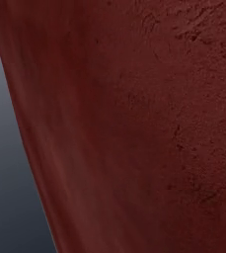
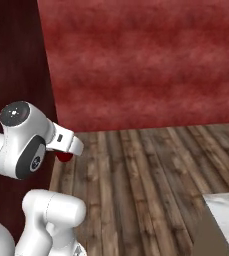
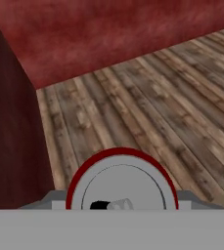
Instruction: Four empty soda cans are scattered around the kitchen. Gather all the cans and cluster them next to the stove for recycling.
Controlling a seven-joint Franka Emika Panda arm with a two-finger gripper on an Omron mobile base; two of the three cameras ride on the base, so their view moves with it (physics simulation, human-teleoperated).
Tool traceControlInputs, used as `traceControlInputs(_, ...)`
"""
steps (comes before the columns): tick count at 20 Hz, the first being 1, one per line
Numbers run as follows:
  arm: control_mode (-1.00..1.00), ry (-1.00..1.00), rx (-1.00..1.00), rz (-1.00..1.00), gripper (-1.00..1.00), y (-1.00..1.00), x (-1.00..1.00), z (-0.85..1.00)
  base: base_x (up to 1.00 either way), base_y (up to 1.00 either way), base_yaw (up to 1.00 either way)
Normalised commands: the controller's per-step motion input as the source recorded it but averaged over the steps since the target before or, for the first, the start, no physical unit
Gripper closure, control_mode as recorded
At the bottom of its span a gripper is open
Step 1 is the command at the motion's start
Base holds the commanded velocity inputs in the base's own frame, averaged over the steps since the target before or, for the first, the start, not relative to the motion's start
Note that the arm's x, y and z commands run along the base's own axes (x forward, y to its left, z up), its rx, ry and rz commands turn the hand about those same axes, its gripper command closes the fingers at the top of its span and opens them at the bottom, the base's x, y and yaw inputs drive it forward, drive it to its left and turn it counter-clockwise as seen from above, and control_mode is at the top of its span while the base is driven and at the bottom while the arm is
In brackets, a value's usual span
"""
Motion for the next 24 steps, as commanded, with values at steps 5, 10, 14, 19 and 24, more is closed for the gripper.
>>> traceControlInputs(5,1.00,0.00,0.00,0.00,1.00,0.00,0.00,0.00,0.61,0.24,-0.12)
traceControlInputs(10,1.00,0.00,0.00,0.00,1.00,0.00,0.00,0.00,0.49,0.11,-0.18)
traceControlInputs(14,1.00,0.00,0.00,0.00,1.00,0.00,0.00,0.00,0.51,0.14,-0.23)
traceControlInputs(19,1.00,0.00,0.00,0.00,1.00,0.00,0.00,0.00,0.63,0.21,-0.24)
traceControlInputs(24,1.00,0.00,0.00,0.00,1.00,0.00,0.00,0.00,0.73,0.15,-0.27)
